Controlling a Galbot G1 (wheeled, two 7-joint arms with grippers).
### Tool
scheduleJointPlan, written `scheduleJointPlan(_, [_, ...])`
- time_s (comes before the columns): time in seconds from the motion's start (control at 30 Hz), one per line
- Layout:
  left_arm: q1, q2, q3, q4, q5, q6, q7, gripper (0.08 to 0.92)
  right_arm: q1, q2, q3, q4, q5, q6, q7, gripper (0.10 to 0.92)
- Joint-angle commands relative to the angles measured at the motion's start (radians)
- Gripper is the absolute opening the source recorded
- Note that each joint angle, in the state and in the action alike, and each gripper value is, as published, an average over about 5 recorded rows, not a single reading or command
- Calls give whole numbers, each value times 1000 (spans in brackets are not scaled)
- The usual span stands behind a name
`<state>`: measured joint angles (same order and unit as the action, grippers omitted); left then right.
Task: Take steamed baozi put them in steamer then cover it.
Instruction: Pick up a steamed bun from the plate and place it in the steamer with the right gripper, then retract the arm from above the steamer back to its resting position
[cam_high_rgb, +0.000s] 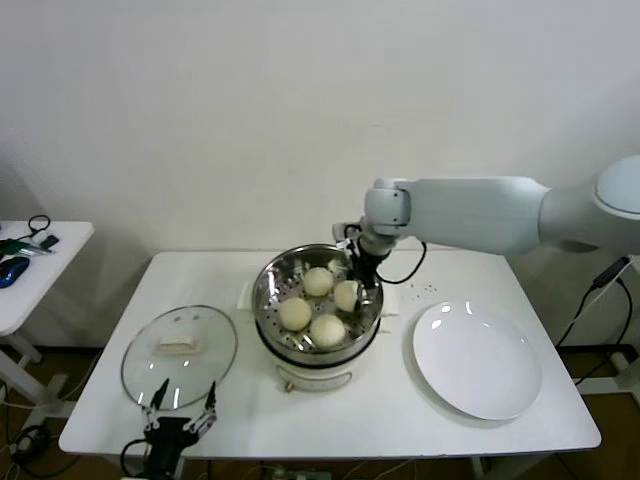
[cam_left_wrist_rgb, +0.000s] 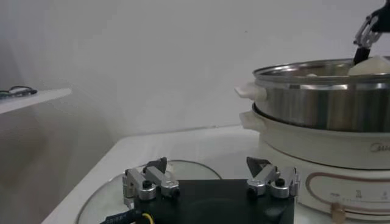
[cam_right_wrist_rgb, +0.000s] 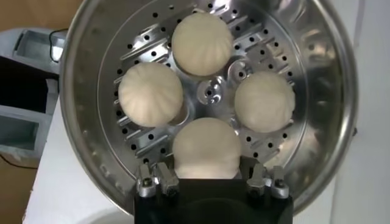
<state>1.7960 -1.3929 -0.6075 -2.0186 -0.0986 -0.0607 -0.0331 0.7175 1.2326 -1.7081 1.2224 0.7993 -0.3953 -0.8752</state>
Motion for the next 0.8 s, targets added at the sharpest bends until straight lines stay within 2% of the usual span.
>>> scheduleJointPlan(0.03, [-6, 2, 0, 9, -2, 2, 0, 823, -52, 20, 1, -30, -19, -5, 12, 687])
scheduleJointPlan(0.23, [-12, 2, 0, 11, -2, 3, 0, 823, -54, 16, 20, -31, -27, -12, 28, 703])
scheduleJointPlan(0.43, [-9, 3, 0, 10, -3, 2, -1, 823, -33, -4, 33, -17, -27, -16, 25, 810])
scheduleJointPlan(0.8, [-1, 6, -1, 4, 2, 2, -2, 823, 34, -135, 97, 57, -5, 23, 7, 823])
